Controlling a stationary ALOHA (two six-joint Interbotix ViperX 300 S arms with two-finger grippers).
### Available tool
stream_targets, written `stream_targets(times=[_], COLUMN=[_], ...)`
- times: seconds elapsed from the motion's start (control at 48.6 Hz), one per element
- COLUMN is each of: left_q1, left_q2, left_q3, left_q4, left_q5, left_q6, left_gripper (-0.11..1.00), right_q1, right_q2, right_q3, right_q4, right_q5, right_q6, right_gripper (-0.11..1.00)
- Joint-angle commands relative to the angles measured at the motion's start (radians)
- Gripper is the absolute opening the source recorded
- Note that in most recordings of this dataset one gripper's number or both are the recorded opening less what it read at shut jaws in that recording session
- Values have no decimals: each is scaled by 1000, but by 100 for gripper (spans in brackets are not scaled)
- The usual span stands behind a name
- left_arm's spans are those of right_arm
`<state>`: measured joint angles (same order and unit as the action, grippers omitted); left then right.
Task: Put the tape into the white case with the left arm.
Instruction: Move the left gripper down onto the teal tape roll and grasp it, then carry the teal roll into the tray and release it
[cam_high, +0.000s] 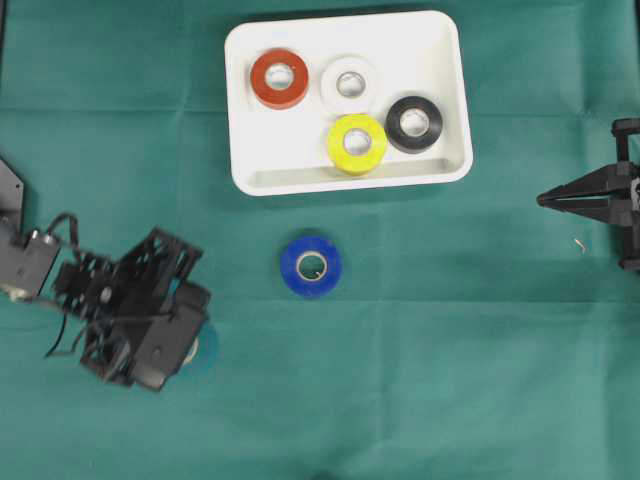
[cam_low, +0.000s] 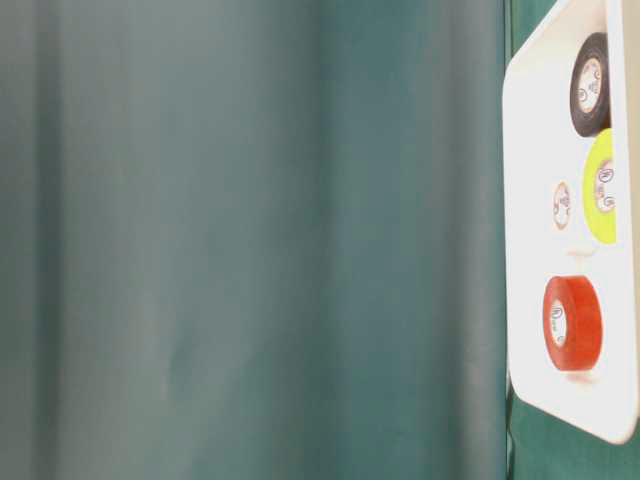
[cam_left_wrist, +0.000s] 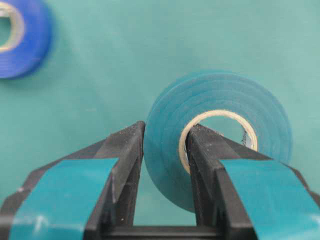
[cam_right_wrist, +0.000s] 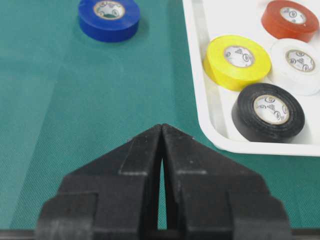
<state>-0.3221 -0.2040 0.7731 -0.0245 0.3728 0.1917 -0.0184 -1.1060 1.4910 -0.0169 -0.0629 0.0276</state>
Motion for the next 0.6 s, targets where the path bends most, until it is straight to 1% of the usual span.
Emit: stream_targets(times=[0.0, 0.062, 0.165, 0.329, 0.391, 0.576], left_q1=[75, 121, 169, 261, 308, 407], left_q2=[-21, -20, -12, 9, 23, 80], left_q3=[-25, -35, -52, -78, -89, -121], left_q4=[3, 3, 3, 3, 3, 3], left_q5=[-8, -9, -11, -17, -28, -95], left_q6=[55, 118, 173, 187, 195, 218], left_gripper=[24, 24, 24, 24, 24, 24], right_q1=[-2, -2, -2, -2, -2, -2], right_q2=[8, 8, 6, 6, 6, 6], right_q3=[-9, -8, -6, -6, -6, -6], right_q4=[0, 0, 0, 0, 0, 0], right_q5=[-3, -3, -3, -3, -2, -3], right_q6=[2, 2, 2, 2, 2, 2], right_gripper=[-9, -9, -9, -9, -9, -9])
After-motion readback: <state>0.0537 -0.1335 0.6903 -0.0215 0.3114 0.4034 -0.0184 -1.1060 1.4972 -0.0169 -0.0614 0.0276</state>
